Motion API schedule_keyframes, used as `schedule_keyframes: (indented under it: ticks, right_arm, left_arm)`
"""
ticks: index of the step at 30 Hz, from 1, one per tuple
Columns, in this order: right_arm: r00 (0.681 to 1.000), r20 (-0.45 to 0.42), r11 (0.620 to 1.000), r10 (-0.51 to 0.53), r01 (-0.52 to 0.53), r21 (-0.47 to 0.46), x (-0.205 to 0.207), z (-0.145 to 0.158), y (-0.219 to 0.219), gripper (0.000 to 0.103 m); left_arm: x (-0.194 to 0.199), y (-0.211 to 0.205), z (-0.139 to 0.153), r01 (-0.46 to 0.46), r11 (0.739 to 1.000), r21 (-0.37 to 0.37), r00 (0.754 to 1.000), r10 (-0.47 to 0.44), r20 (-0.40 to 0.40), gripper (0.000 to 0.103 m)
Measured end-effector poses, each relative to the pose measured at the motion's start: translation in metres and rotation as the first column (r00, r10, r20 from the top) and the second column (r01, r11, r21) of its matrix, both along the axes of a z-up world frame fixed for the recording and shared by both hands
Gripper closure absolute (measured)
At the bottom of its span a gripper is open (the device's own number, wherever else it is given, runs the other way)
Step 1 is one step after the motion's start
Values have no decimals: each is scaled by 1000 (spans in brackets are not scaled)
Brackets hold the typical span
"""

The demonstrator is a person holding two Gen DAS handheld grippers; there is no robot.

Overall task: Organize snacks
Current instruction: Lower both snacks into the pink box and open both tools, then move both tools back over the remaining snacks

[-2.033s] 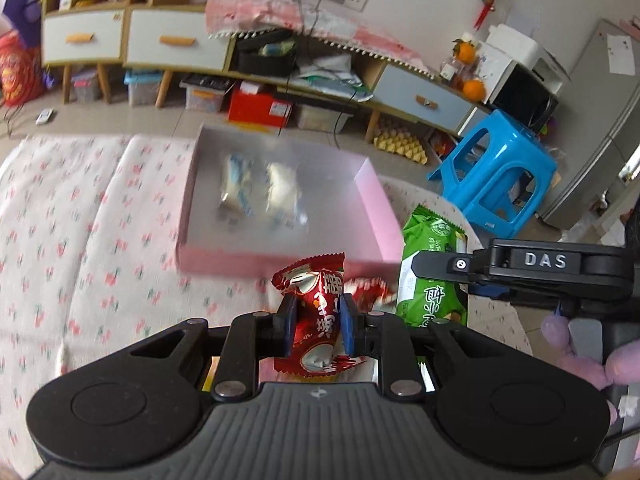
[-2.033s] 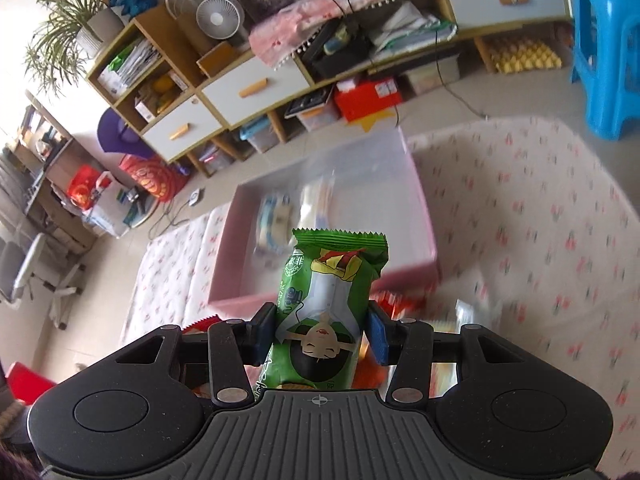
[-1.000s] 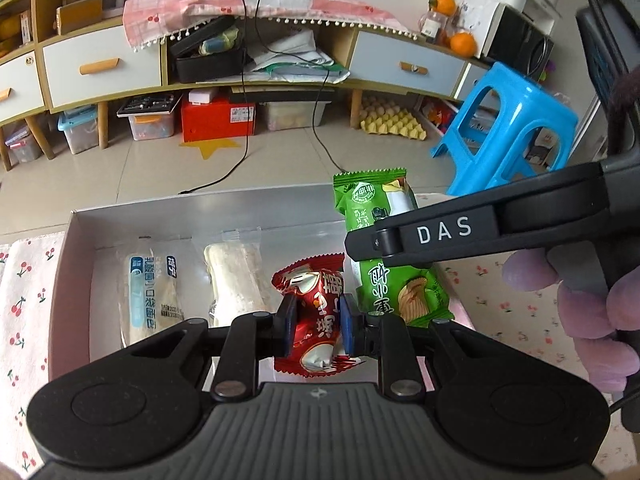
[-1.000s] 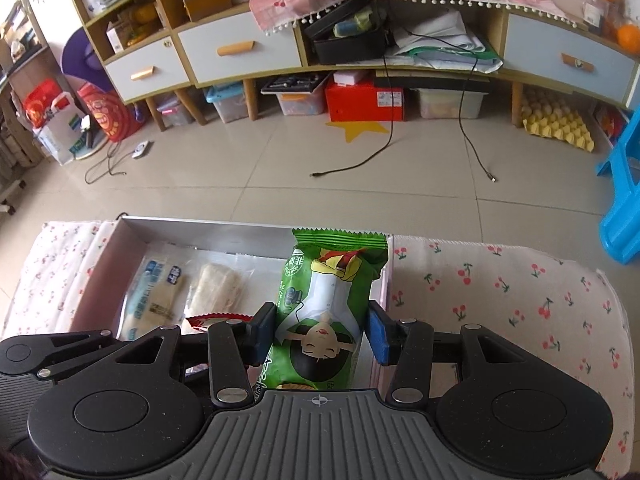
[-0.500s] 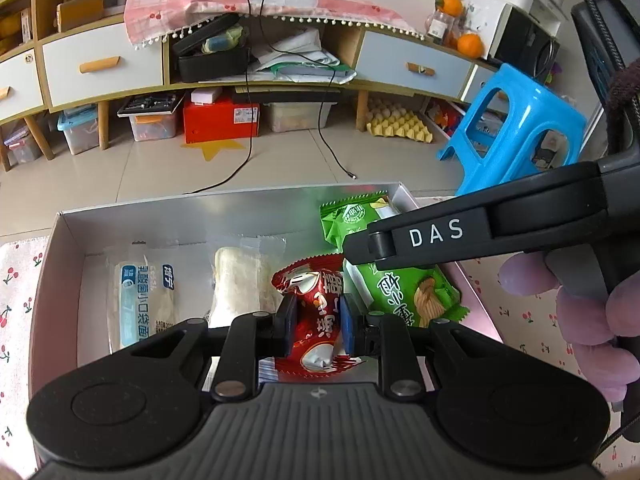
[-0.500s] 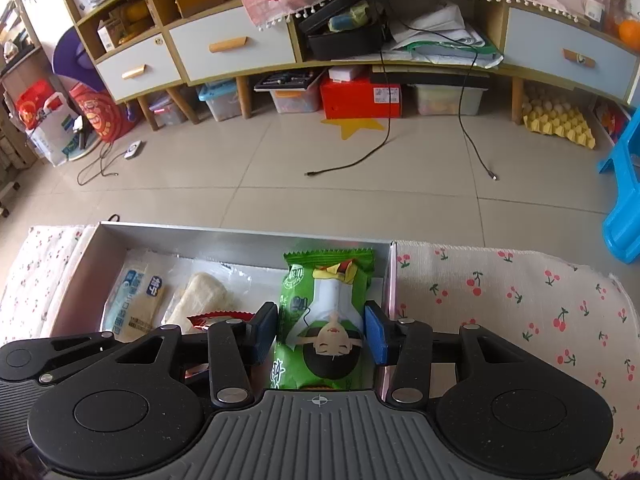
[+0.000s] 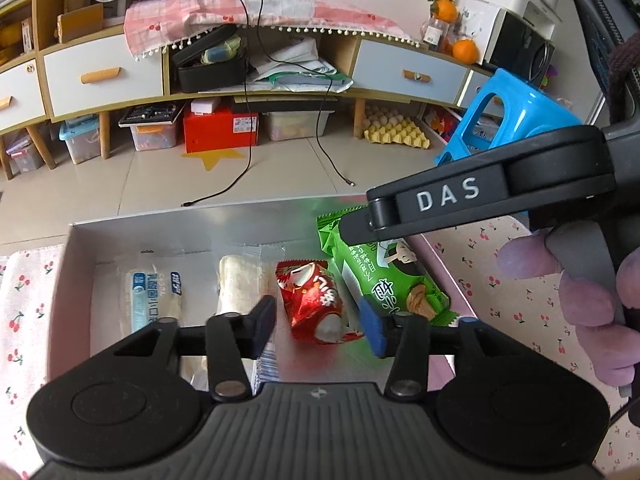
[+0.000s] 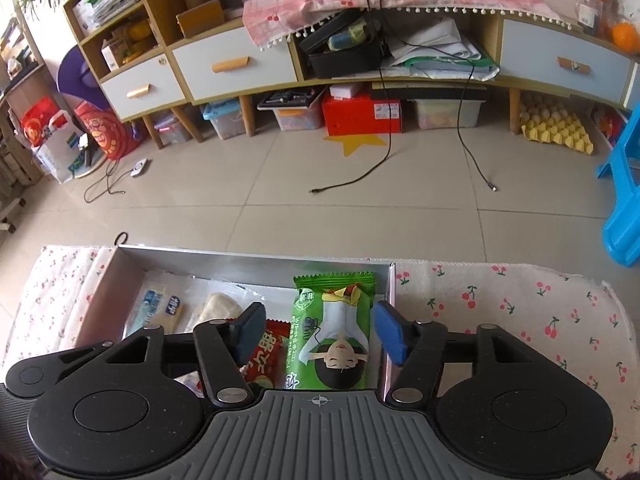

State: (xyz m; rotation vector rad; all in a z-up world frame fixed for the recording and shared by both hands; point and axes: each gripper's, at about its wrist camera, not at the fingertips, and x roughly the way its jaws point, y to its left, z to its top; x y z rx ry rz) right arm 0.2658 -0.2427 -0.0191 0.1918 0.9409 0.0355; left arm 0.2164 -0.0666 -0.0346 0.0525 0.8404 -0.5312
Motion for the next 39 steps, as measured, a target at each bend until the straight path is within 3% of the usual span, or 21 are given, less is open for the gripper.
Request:
schedule_keyframes:
  ticks: [3,7,22,39]
  right_arm:
    - [1000,3,1000,0,0,-3,-6,8,1,37]
    - [1000,6,1000,-2,2,4,-20,19,2,30]
    - [1000,17,999,1,-1,49,-97,54,19,16]
    - [1000,-17,999,22,-22,33,-188,38,40,13]
  left_arm:
    - [-6,1,6,-2,1000,1,1000,2,5,48]
    - [-18,4,16,-5,1000,3,1000,5,12,33]
    - [-73,29,44,-63,998,14,998,63,3,1]
    - [-134,79,35,-197,978,64,978,201,-53,1]
